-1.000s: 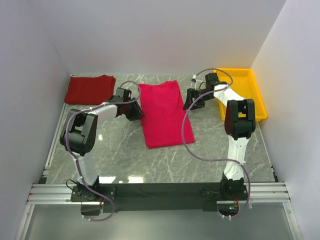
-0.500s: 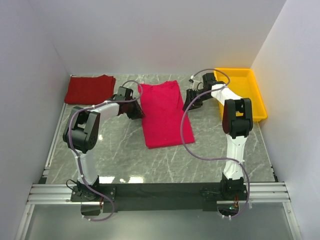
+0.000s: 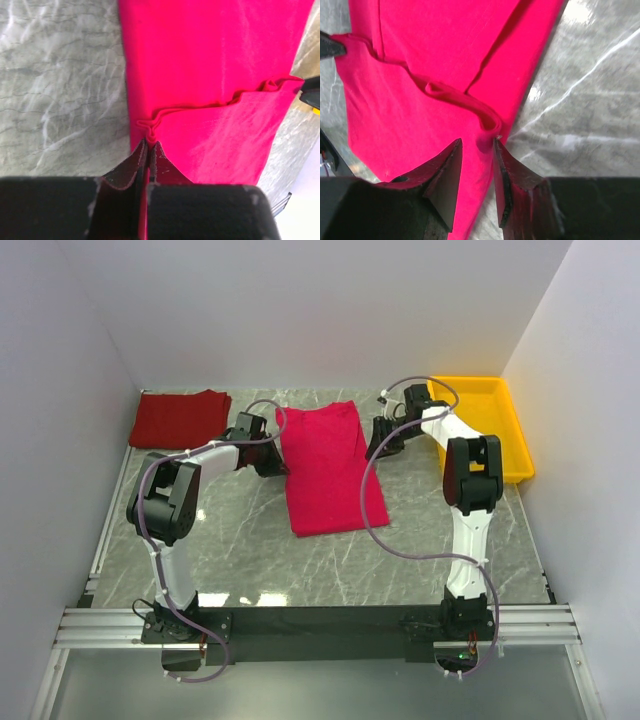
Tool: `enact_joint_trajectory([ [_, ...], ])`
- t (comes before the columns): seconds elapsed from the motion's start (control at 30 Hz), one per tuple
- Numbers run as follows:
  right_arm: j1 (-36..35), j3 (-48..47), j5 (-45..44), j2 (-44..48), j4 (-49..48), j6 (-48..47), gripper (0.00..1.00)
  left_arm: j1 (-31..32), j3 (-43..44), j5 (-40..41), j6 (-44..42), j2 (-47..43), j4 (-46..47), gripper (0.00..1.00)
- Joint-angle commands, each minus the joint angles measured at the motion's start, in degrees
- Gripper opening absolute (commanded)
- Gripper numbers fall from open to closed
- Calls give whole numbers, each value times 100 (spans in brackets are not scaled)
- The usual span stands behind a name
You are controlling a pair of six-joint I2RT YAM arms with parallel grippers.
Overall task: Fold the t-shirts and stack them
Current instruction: Fold the tshirt
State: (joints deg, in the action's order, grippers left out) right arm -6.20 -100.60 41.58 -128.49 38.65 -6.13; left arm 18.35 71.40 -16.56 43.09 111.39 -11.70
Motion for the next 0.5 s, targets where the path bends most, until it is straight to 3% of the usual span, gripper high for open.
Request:
enact_joint_trajectory([
  [0.0,-75,-329,-27,-141,37,121,40,28,147,-269,-108,-117,309,1],
  [0.23,-101,-434,-107,-282,37,174,40,28,32,-515,-161,-241,678,1],
  [0.47,-84,-171,-54,-19,-209,217,23,28,-47,-726,-169,-250,959,1],
])
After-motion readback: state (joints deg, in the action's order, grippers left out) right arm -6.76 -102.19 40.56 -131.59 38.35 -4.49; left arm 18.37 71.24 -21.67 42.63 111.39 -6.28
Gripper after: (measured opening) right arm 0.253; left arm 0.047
